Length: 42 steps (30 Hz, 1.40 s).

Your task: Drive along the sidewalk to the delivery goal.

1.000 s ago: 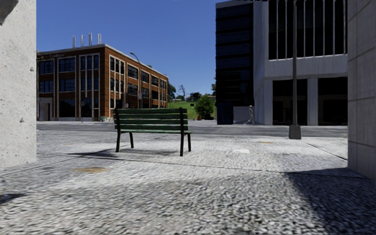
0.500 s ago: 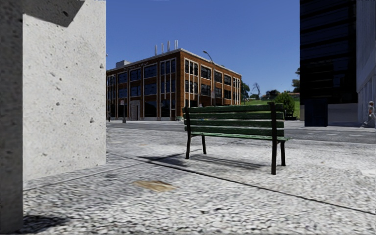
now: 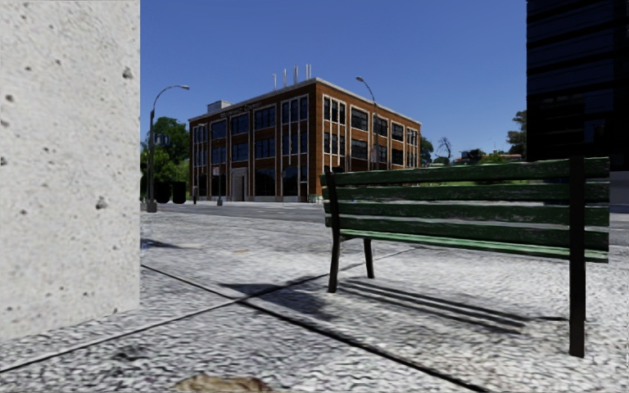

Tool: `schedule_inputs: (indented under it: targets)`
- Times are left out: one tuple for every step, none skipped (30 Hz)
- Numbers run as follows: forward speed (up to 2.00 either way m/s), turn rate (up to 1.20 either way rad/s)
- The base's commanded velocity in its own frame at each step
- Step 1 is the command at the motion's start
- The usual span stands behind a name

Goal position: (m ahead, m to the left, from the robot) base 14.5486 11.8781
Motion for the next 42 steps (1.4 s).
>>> schedule_inputs:
  targets:
    - [2.00, 0.50]
    - [2.00, 0.50]
    - [2.00, 0.58]
    - [2.00, 0.65]
    - [2.00, 0.67]
    - [2.00, 0.67]
    - [2.00, 0.67]
    - [2.00, 0.67]
    - [2.00, 0.67]
    - [2.00, 0.67]
    - [2.00, 0.67]
    - [2.00, 0.67]
    - [2.00, 0.67]
    - [2.00, 0.67]
    - [2.00, 0.67]
    - [2.00, 0.66]
    - [2.00, 0.59]
    - [2.00, 0.42]
    - [2.00, 0.42]
    - [2.00, 0.31]
    - [2.00, 0.29]
    - [2.00, 0.29]
    - [2.00, 0.29]
    - [2.00, 0.28]
    - [2.00, 0.19]
    - [2.00, 0.19]
    - [2.00, 0.00]
    - [2.00, 0.00]
    - [2.00, 0.00]
    - [2.00, 0.00]
    - [2.00, 0.00]
    - [2.00, 0.00]
    - [2.00, 0.00]
    - [2.00, 0.00]
    - [2.00, 0.00]
    - [2.00, 0.00]
    - [2.00, 0.09]
    - [2.00, 0.24]
    - [2.00, 0.24]
    - [2.00, 0.33]
    - [2.00, 0.37]
    - [2.00, 0.41]
